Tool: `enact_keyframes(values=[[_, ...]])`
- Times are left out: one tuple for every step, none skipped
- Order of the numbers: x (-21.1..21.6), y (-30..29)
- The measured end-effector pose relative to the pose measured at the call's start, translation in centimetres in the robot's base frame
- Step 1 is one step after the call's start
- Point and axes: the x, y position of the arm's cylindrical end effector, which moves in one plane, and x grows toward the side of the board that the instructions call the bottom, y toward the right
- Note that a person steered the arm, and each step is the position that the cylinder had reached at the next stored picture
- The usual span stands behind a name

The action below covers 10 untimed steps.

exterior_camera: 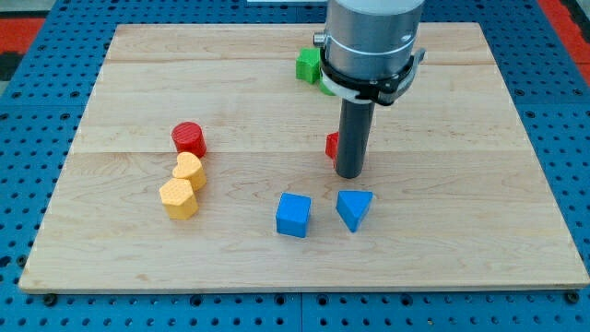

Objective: Place the red star towards the top right side of the red circle

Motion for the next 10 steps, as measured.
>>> enact_keyframes(values=[[-0.6,1.9],[-3.2,2.3],[-3.2,-5.4],[-2.8,-9.7],[0.0,-7.0],[-1.9,-5.7],[-6.6,-5.0],[-7.7,-8.2],[-8.1,-11.8],[-8.9,-10.7]])
